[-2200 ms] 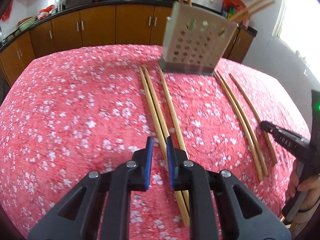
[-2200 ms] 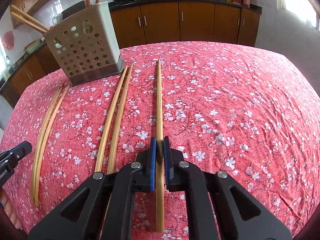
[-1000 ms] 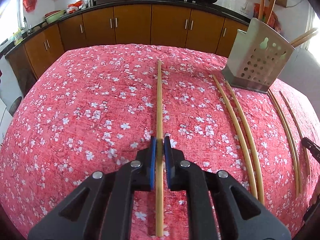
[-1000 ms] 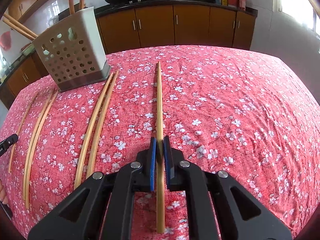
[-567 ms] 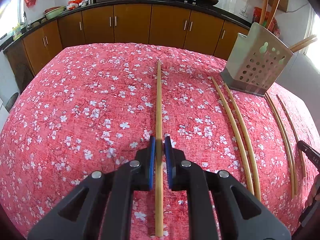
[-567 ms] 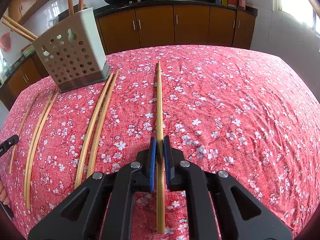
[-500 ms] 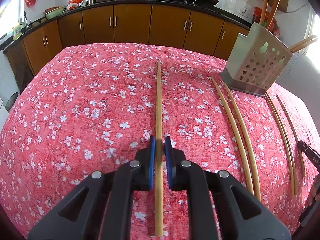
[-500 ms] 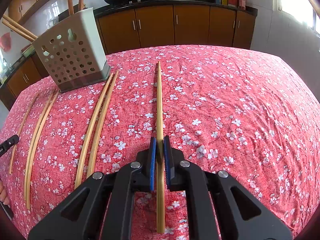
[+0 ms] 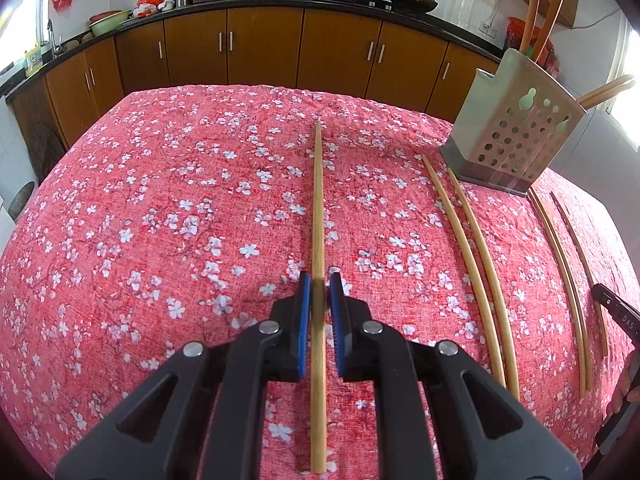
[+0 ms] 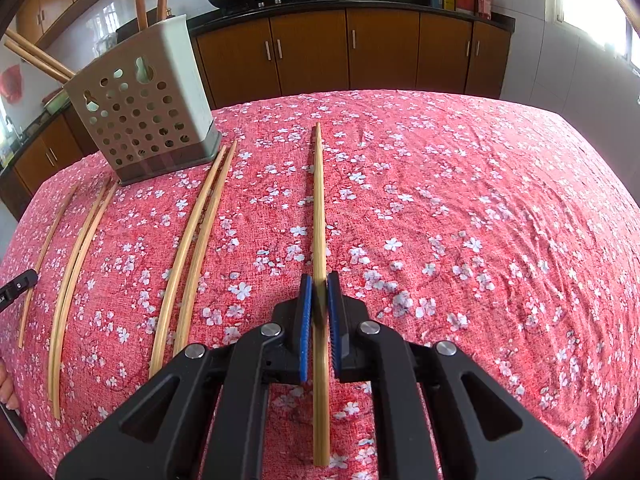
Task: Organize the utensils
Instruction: 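Hold the left tool's chopstick on the cloth while the right tool holds its own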
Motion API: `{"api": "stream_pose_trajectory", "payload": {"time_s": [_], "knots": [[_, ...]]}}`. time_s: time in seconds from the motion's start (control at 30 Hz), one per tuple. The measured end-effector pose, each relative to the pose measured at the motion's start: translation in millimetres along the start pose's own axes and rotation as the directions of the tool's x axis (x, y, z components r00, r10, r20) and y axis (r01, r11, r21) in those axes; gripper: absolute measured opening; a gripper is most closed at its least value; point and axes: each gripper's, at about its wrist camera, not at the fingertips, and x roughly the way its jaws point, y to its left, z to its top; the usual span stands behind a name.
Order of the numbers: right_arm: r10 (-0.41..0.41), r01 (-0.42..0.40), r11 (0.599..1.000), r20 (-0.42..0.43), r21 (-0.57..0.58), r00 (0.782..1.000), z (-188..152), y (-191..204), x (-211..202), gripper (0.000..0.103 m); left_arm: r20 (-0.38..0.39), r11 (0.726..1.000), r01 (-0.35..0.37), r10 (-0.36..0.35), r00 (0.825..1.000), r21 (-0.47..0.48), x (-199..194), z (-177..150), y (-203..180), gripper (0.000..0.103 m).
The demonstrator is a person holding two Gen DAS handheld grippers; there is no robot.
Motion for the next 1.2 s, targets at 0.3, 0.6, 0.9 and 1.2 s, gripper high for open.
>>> {"api": "stream_pose_trajectory", "payload": {"time_s": [0.3, 0.6, 0.9, 1.2], "knots": [[0.0, 0.0, 1.0, -0.001, 0.001, 1.0, 0.4, 0.1, -0.2, 0.009, -0.001, 1.0, 0.0, 0.0, 1.0, 0.0, -0.1, 0.2, 0.4, 0.012], [0.0, 0.0, 1.0, -0.001, 0.001, 1.0, 0.7, 0.3, -0.4, 0.009, -0.002, 1.0, 0.0, 0.0, 1.0, -0.001, 0.2, 0.3, 0.6, 0.013], [0.0, 0.0, 1.0, -0.002, 0.001, 1.0, 0.9, 0.0, -0.5, 0.009, -0.003, 1.0, 0.0, 0.0, 1.0, -0.002, 0.4, 0.3, 1.4, 0.013], [-0.009, 0.009, 1.0, -0.003, -0.007, 1.0, -2.7, 0.3, -5.7, 0.009, -0.007, 0.998, -0.045, 0.045, 0.999, 0.046, -7.2, -7.4, -7.3, 0.013]]}}
